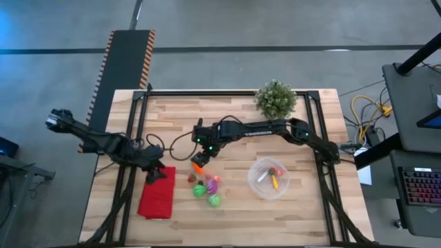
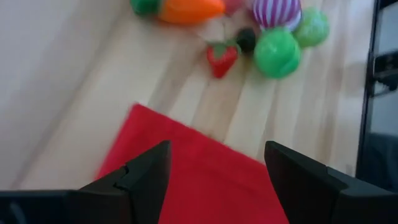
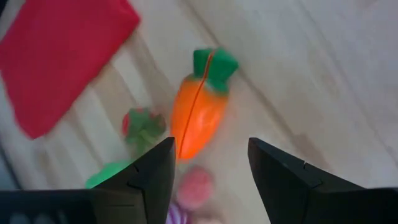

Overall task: Pick and placing Produce into tupperware
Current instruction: Put the orange carrot into the transparent bin

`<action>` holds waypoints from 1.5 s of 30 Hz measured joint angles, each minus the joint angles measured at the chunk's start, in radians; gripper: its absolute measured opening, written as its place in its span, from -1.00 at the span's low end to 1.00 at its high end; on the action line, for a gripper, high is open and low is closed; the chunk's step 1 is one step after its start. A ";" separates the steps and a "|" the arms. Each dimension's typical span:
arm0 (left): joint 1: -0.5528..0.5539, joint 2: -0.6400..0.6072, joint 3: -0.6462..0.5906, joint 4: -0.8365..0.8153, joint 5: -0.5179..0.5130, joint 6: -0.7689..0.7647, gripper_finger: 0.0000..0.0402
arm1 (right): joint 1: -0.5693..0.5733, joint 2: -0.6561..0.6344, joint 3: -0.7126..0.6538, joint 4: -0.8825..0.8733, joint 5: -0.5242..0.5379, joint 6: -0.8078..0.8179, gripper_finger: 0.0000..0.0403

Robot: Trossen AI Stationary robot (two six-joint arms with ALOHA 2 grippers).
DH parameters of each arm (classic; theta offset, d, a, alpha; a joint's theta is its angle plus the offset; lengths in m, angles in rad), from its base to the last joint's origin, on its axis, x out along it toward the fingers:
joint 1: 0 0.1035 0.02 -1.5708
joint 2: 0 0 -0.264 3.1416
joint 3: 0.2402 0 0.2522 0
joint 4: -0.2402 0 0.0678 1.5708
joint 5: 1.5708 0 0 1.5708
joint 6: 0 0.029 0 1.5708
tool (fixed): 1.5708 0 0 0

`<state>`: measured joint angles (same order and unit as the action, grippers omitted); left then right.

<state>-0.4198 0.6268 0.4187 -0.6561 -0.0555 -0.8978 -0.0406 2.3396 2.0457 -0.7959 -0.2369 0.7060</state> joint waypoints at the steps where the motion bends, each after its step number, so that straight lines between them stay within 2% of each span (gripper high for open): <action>1: -0.027 0.004 0.001 0.009 -0.007 -0.012 0.21 | 0.006 0.006 0.001 0.007 0.017 0.001 -0.04; 4: -0.128 0.020 0.031 0.023 -0.091 -0.055 0.21 | 0.018 0.017 0.015 0.016 0.070 -0.007 -0.04; 6: -0.206 0.031 0.055 0.020 -0.212 -0.082 0.17 | 0.023 0.015 0.020 0.014 0.106 -0.021 -0.04; 10: -0.314 0.063 0.102 0.017 -0.471 -0.093 0.01 | 0.018 -0.007 0.022 0.015 0.106 -0.034 -0.04; 12: -0.326 0.073 0.122 0.018 -0.531 -0.088 -0.08 | 0.009 -0.028 0.032 0.016 0.100 -0.050 -0.04; 14: -0.325 0.070 0.130 0.013 -0.550 -0.071 -0.15 | 0.000 -0.053 0.050 0.015 0.100 -0.067 -0.04; 19: -0.333 0.043 0.180 0.010 -0.534 -0.037 -0.26 | -0.020 -0.108 0.068 -0.034 0.108 -0.120 -0.04; 24: -0.397 0.053 0.224 0.022 -0.367 -0.098 -0.30 | -0.018 -0.099 0.060 -0.149 0.110 -0.129 -0.04; 26: -0.441 0.076 0.232 0.060 -0.268 -0.155 -0.31 | -0.011 -0.096 0.050 -0.143 0.110 -0.125 -0.04; 28: -0.501 0.113 0.235 0.113 -0.214 -0.215 -0.31 | -0.005 -0.095 0.044 -0.125 0.114 -0.114 -0.04; 37: -0.806 0.382 0.234 0.161 -0.217 -0.601 -0.31 | 0.014 -0.095 0.005 -0.033 0.144 -0.092 -0.04; 40: -0.844 0.479 0.244 0.170 -0.227 -0.655 -0.31 | 0.020 -0.089 -0.003 -0.011 0.141 -0.111 -0.04; 45: -0.846 0.583 0.245 0.169 -0.244 -0.667 -0.31 | 0.027 -0.044 -0.002 0.013 0.111 -0.082 -0.04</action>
<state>-1.2655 1.2094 0.6632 -0.4873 -0.2995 -1.5644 -0.0133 2.2957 2.0433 -0.7833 -0.1258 0.6241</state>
